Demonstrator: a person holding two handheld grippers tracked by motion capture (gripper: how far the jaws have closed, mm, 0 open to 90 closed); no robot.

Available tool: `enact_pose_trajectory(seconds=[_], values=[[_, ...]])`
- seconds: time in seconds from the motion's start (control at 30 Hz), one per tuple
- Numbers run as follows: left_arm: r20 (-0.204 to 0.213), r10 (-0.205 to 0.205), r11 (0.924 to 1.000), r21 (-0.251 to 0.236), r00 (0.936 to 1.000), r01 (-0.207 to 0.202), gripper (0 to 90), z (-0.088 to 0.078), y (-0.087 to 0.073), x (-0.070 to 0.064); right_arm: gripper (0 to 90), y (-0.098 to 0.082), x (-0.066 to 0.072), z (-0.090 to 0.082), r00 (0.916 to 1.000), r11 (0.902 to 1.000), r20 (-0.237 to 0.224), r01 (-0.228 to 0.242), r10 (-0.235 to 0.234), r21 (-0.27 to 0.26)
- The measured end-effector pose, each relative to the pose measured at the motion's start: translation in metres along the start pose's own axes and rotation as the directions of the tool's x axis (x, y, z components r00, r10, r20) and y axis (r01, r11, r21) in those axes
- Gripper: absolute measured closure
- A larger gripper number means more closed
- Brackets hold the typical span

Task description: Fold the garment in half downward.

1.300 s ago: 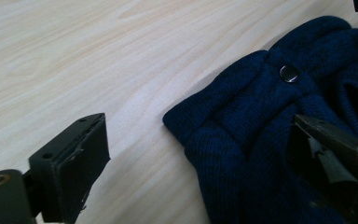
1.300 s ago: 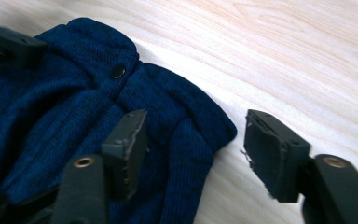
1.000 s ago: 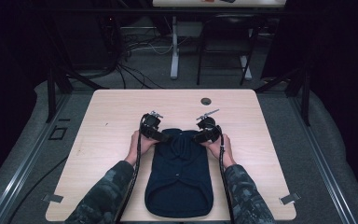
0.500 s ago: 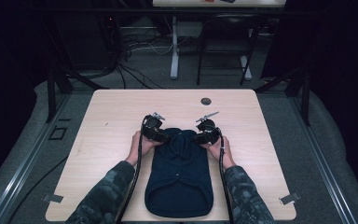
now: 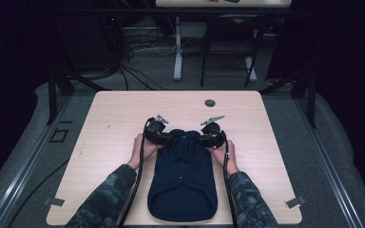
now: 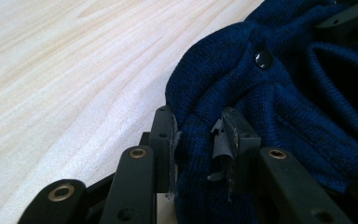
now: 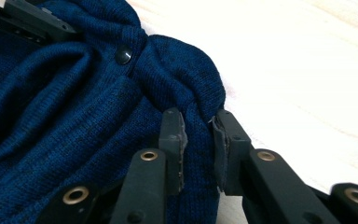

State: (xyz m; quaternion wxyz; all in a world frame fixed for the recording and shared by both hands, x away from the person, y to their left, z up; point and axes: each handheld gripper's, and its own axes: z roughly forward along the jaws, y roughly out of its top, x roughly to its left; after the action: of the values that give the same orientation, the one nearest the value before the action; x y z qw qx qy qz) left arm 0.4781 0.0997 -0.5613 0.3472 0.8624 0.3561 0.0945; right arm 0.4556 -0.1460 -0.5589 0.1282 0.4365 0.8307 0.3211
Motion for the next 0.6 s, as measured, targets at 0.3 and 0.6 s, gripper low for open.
enact_pose_trajectory(seconds=[0.3, 0.6], values=[[-0.006, 0.027, 0.9989, -0.037, 0.9996, -0.027, 70.2, -0.015, 0.004, -0.004, 76.7, 0.005, 0.006, -0.018, 0.9995, 0.9985, 0.004, 0.033, -0.033, -0.044], [0.003, 0.05, 0.9951, -0.086, 0.9987, -0.05, 70.3, -0.032, 0.007, -0.008, 76.9, 0.008, 0.012, -0.037, 0.9982, 0.9944, 0.003, 0.059, -0.059, -0.088]])
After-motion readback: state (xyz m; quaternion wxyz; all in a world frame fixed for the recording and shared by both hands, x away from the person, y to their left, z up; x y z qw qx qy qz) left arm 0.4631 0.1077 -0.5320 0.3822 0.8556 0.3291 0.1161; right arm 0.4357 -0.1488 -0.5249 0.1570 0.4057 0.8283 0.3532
